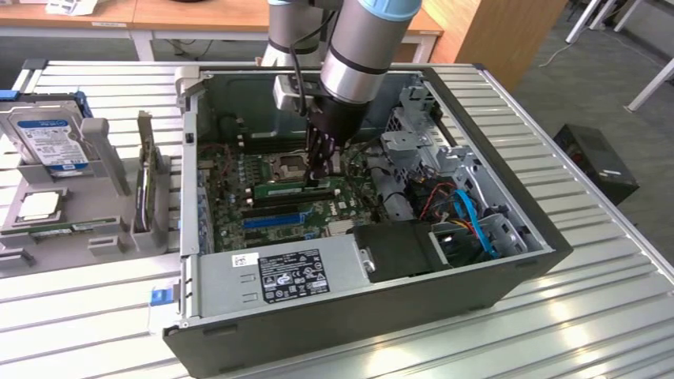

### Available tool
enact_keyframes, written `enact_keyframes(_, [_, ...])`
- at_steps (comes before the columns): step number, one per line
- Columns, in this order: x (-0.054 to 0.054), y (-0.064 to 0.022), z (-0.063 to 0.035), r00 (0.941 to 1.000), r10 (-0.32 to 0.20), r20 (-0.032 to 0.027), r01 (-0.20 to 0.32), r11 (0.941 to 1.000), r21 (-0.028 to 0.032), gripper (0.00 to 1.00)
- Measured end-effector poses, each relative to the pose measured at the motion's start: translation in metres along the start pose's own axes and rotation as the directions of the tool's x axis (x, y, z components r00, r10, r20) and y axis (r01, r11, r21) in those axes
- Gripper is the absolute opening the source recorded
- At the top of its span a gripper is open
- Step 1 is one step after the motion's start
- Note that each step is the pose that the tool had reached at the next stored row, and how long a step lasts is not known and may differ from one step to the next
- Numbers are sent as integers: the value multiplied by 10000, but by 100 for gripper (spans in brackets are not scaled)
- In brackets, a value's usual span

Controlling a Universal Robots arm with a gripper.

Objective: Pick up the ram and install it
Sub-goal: 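Insert the ram into the slot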

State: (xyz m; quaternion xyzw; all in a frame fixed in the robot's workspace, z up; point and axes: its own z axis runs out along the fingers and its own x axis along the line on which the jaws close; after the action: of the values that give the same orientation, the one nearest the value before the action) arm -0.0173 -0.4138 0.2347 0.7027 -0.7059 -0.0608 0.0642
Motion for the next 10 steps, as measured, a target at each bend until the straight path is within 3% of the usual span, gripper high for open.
enact_keyframes(10, [0,2,3,9999,-116,-20,116,9999,1,12])
